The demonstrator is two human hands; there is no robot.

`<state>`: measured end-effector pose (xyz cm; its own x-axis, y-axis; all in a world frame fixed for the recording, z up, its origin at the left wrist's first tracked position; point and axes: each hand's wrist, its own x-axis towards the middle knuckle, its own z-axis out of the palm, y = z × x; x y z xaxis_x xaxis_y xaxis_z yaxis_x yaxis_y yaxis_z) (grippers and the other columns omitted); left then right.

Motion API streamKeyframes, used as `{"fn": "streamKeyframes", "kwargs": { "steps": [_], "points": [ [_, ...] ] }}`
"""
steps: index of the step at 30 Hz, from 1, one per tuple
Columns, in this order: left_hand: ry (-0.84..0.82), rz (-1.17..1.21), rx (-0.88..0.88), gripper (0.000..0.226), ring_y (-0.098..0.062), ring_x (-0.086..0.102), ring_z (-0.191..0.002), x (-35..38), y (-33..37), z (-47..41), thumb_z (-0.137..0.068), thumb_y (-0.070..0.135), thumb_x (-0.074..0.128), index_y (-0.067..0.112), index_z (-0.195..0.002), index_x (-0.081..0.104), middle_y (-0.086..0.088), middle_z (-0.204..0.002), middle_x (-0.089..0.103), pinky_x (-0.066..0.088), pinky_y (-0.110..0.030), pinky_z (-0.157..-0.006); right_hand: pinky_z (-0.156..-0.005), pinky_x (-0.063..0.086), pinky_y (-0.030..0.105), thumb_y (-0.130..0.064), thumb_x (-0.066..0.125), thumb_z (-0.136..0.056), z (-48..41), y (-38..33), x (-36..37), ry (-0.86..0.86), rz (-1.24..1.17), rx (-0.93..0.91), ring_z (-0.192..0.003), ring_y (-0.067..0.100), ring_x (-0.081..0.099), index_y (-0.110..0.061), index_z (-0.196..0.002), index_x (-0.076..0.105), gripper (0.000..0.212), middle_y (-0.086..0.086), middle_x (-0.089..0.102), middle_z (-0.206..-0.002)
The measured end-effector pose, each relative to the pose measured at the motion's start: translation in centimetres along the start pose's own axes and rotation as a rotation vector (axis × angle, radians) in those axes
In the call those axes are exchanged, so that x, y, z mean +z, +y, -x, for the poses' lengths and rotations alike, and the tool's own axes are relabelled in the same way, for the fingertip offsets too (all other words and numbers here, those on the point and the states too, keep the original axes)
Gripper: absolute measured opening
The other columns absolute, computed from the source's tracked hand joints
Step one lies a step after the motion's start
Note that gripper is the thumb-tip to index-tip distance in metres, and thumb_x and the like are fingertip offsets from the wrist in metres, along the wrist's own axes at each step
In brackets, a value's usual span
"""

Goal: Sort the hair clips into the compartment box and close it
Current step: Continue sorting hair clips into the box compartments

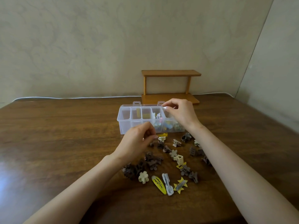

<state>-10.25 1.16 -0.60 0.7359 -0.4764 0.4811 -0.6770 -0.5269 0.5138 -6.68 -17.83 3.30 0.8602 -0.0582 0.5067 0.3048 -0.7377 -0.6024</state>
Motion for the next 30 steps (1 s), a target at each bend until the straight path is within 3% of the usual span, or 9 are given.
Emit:
{"fn": "streamKeyframes", "kwargs": {
  "steps": [3, 6, 13, 16, 21, 26, 30],
  "points": [
    [0.073, -0.027, -0.030, 0.008, -0.002, 0.055, -0.072, -0.2, -0.4, -0.1, -0.085, 0.016, 0.063, 0.019, -0.085, 0.056, 0.010, -0.078, 0.059, 0.042, -0.010, -0.063, -0.063, 0.040, 0.010, -0.016, 0.060, -0.090, 1.4, 0.5, -0.8, 0.020, -0.052, 0.016, -0.077, 0.002, 0.057, -0.016, -0.095, 0.072, 0.013, -0.004, 0.069, -0.092],
    [0.111, -0.066, -0.072, 0.007, -0.005, 0.056, -0.074, -0.2, -0.8, -0.2, -0.086, 0.016, 0.062, 0.019, -0.086, 0.056, 0.007, -0.081, 0.061, 0.046, -0.016, -0.063, -0.065, 0.040, 0.010, -0.016, 0.060, -0.090, 2.8, 1.2, -1.8, 0.029, -0.077, 0.033, -0.079, 0.002, 0.057, -0.018, -0.094, 0.071, 0.013, -0.006, 0.068, -0.091],
    [0.160, -0.088, -0.075, 0.008, -0.008, 0.057, -0.076, 0.0, -0.7, -0.3, -0.085, 0.013, 0.062, 0.018, -0.086, 0.055, 0.009, -0.081, 0.059, 0.047, -0.020, -0.063, -0.073, 0.051, 0.021, -0.014, 0.060, -0.089, 4.6, 2.5, -2.1, 0.073, -0.120, 0.061, -0.082, 0.008, 0.063, -0.016, -0.095, 0.072, 0.013, -0.004, 0.069, -0.087],
    [0.198, -0.080, -0.069, 0.010, -0.005, 0.054, -0.074, -0.1, -0.7, -0.7, -0.085, 0.012, 0.062, 0.019, -0.084, 0.055, 0.014, -0.077, 0.055, 0.044, -0.017, -0.063, -0.073, 0.054, 0.028, -0.014, 0.061, -0.089, 4.9, 3.1, -2.1, 0.009, -0.076, 0.060, -0.084, 0.010, 0.063, -0.019, -0.094, 0.072, 0.014, -0.006, 0.069, -0.088],
    [0.251, -0.085, -0.080, 0.006, -0.006, 0.053, -0.073, -1.0, -0.6, -3.1, -0.086, 0.012, 0.062, 0.017, -0.085, 0.058, 0.009, -0.080, 0.059, 0.039, -0.012, -0.062, -0.068, 0.051, 0.023, -0.018, 0.063, -0.088, 4.8, 3.3, -2.0, -0.062, -0.002, 0.050, -0.077, 0.007, 0.061, -0.022, -0.095, 0.071, 0.011, -0.005, 0.069, -0.091],
    [0.263, -0.242, -0.078, 0.006, -0.015, 0.052, -0.082, -1.5, -1.3, -8.2, -0.088, 0.015, 0.058, 0.014, -0.091, 0.063, 0.001, -0.088, 0.064, 0.042, -0.029, -0.066, -0.065, 0.048, 0.020, -0.019, 0.064, -0.087, 4.9, 3.3, -1.8, -0.069, -0.009, 0.044, -0.075, 0.007, 0.060, -0.021, -0.094, 0.072, 0.011, -0.005, 0.070, -0.091],
    [0.208, -0.389, -0.080, 0.009, -0.022, 0.053, -0.093, -0.9, -1.9, -11.6, -0.087, 0.014, 0.056, 0.015, -0.089, 0.064, -0.003, -0.094, 0.066, 0.042, -0.032, -0.068, -0.066, 0.051, 0.021, -0.018, 0.064, -0.087, 5.0, 3.3, -1.7, -0.089, -0.021, 0.036, -0.073, 0.006, 0.060, -0.021, -0.095, 0.072, 0.011, -0.007, 0.069, -0.090]
  ]
}}
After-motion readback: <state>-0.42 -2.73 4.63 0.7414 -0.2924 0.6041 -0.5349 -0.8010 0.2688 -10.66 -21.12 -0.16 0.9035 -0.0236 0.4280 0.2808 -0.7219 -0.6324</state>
